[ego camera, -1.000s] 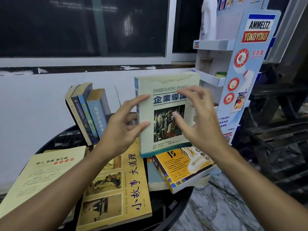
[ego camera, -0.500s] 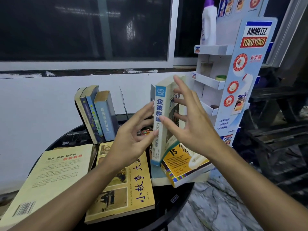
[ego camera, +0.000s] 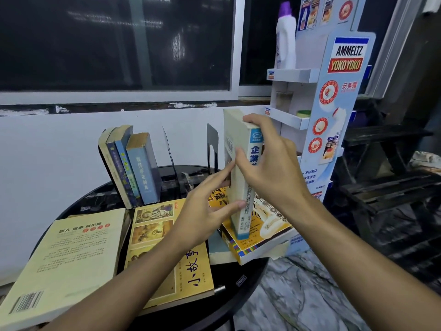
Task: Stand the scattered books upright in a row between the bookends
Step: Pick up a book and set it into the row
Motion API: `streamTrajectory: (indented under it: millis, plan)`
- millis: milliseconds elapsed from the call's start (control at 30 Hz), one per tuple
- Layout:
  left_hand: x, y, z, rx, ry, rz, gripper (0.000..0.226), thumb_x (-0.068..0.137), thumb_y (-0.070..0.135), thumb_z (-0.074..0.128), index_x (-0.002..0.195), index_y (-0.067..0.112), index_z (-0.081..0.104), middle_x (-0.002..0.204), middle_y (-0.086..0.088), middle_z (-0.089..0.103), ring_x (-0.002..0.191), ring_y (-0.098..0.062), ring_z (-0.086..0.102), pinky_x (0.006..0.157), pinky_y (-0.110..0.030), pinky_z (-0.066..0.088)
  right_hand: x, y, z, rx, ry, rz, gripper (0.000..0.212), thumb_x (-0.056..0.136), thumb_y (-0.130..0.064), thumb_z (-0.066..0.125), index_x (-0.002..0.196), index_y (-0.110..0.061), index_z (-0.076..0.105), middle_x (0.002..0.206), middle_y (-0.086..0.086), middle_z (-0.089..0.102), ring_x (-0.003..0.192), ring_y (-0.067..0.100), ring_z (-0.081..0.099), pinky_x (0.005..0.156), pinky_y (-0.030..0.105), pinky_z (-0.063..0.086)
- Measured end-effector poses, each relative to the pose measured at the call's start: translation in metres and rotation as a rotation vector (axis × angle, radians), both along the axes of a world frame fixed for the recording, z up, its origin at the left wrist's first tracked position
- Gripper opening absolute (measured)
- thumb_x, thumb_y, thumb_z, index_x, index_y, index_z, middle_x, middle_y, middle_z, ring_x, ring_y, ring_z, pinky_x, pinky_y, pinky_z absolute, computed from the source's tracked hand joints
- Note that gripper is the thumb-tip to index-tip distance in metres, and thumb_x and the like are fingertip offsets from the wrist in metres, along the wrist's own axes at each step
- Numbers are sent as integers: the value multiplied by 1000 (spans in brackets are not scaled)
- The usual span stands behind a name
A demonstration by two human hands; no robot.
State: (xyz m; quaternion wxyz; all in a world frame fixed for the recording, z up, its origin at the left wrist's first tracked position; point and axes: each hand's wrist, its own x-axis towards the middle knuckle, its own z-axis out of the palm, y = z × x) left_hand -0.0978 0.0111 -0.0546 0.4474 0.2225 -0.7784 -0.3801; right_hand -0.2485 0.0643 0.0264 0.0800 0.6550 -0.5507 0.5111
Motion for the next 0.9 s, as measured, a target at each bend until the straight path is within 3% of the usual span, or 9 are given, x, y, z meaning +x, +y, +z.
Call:
streamTrajectory:
  millis: [167, 333, 500, 567, 633, 767, 900]
  plan:
    - [0, -3, 3, -14, 7, 7, 85, 81, 34, 76, 153, 44, 33, 150, 24, 44, 134, -2, 49, 85, -34, 62, 5, -5, 0, -31, -16, -15, 51, 95, -22, 70, 140, -21, 45, 121, 3, 67, 97, 11, 67, 71, 21, 61]
    - [14, -23, 14, -16, -24, 38, 72, 87, 38, 72, 151, 42, 40, 147, 17, 50, 133, -2, 51, 86, -33, 62, 7, -19, 8, -60, -49, -14, 48, 95, -23, 70, 137, -21, 46, 120, -1, 67, 92, 5, 62, 66, 11, 54]
    - [41, -68, 39, -248, -162, 348, 59, 94, 21, 70, 148, 31, 48, 143, 13, 51, 121, 16, 48, 103, -14, 46, 18, -42, 18, -74, -85, 46, 44, 95, -18, 69, 134, -19, 47, 116, -2, 65, 86, 4, 61, 68, 7, 53]
    - [56, -95, 45, -351, -276, 498, 60, 95, 23, 69, 150, 27, 45, 150, 9, 48, 136, -1, 42, 117, -26, 33, 25, -56, 22, -79, -75, 54, 43, 95, -17, 68, 132, -19, 47, 106, -6, 62, 79, 1, 61, 65, 7, 52]
    - [69, -120, 49, -382, -368, 588, 63, 94, 25, 69, 152, 26, 43, 155, 5, 44, 145, -14, 35, 120, -32, 24, 32, -71, 24, -77, -63, 59, 43, 95, -18, 67, 132, -19, 46, 106, -5, 62, 79, 2, 61, 62, 7, 52]
    - [83, -153, 57, -413, -614, 693, 70, 95, 35, 66, 156, 29, 34, 163, 4, 32, 150, -20, 26, 123, -50, 19, 45, -104, 23, -61, -31, 67, 46, 96, -20, 66, 135, -21, 42, 121, 4, 66, 95, 14, 65, 64, 15, 55]
    - [84, -170, 63, -431, -828, 749, 69, 97, 41, 62, 157, 28, 30, 163, 4, 32, 151, -18, 25, 123, -56, 5, 55, -138, 18, -32, -10, 63, 47, 97, -20, 65, 137, -21, 40, 123, 7, 65, 95, 17, 65, 63, 15, 50]
